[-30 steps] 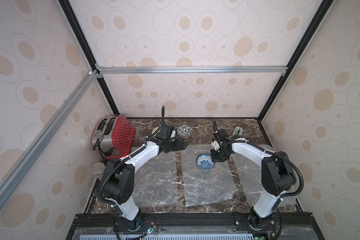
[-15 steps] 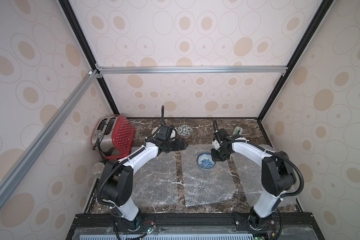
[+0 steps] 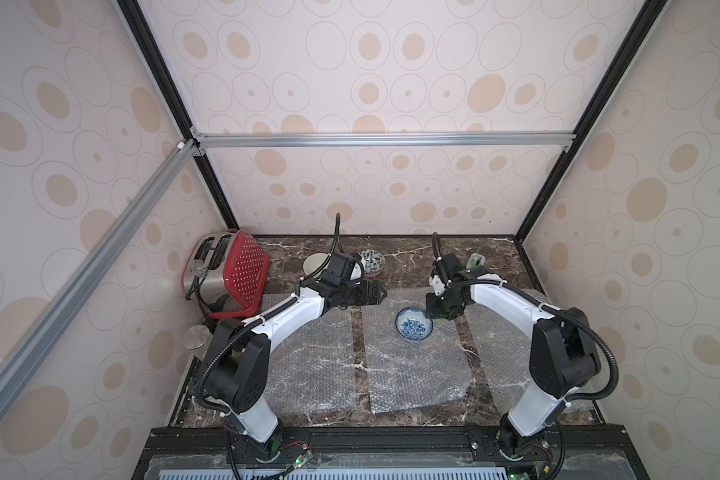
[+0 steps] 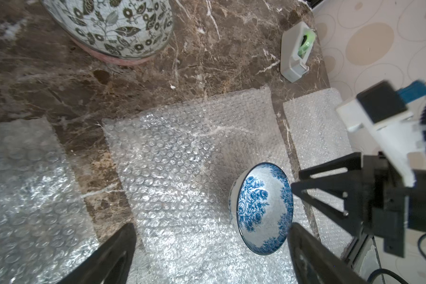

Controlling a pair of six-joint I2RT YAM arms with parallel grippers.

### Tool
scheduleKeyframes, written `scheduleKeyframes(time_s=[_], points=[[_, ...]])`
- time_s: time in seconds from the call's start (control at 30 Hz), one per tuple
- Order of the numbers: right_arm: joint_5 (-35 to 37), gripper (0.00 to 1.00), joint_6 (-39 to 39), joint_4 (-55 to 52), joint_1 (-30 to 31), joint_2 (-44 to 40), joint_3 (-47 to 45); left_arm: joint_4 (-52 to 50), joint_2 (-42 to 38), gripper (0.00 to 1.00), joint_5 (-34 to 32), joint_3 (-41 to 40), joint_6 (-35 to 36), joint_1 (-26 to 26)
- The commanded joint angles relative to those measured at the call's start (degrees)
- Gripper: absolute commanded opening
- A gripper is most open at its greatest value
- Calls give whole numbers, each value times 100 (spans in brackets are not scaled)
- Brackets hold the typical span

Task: Wrap bowls in bubble wrap
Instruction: Place the bowl on the bubble wrap, then wrap the bowl in bubble wrap.

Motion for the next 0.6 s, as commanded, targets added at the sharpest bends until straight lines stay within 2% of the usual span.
scheduleKeyframes(time_s=[0.0,0.17,0.33,0.57], points=[[98,39,0,36,-456,72,324,237,137,95,154,-29,-1,-181],[70,37,-59,99,-993,946,899,373,261,93,294,-131,-53,-374],[228,37,-189,149,-1124,1761,1543,732,-14,92,351,-600,-153,-434],[-181,36,-288,-8,-1230,2697,2248,774,23,89,365,-796,-207,-731]])
